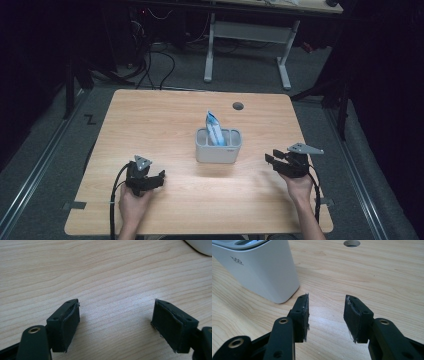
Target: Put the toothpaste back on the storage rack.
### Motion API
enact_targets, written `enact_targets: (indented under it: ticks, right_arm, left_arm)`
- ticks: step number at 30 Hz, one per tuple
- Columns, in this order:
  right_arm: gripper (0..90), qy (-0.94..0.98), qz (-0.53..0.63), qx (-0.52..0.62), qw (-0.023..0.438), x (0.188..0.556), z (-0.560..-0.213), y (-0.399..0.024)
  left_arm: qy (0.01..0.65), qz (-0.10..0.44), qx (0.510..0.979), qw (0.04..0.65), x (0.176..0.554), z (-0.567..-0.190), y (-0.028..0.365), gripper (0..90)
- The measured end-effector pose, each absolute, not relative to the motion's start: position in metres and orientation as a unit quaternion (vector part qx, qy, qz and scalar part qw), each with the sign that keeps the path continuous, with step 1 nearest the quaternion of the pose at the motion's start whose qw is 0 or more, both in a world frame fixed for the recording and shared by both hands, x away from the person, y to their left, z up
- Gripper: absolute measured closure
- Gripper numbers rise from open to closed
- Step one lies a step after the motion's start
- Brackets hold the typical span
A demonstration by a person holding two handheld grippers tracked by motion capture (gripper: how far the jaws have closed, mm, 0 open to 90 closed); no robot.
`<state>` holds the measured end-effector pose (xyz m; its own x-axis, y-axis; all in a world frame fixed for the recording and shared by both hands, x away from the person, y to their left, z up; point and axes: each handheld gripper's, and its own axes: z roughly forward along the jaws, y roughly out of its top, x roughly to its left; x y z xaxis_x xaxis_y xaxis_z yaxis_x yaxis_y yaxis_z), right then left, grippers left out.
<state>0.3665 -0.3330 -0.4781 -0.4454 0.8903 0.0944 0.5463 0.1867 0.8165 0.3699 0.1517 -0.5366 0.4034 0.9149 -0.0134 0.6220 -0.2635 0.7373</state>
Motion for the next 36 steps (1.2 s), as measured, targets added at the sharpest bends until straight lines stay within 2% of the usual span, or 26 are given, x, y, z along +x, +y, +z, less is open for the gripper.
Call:
enact_targets:
  ticks: [36]
  right_arm:
    - [56.1, 0.772, 0.383, 0.472, 0.185, 0.378, -0.515, -0.3]
  left_arm:
    - [0.502, 0.215, 0.765, 0.341, 0.37, -0.537, 0.152, 22.5]
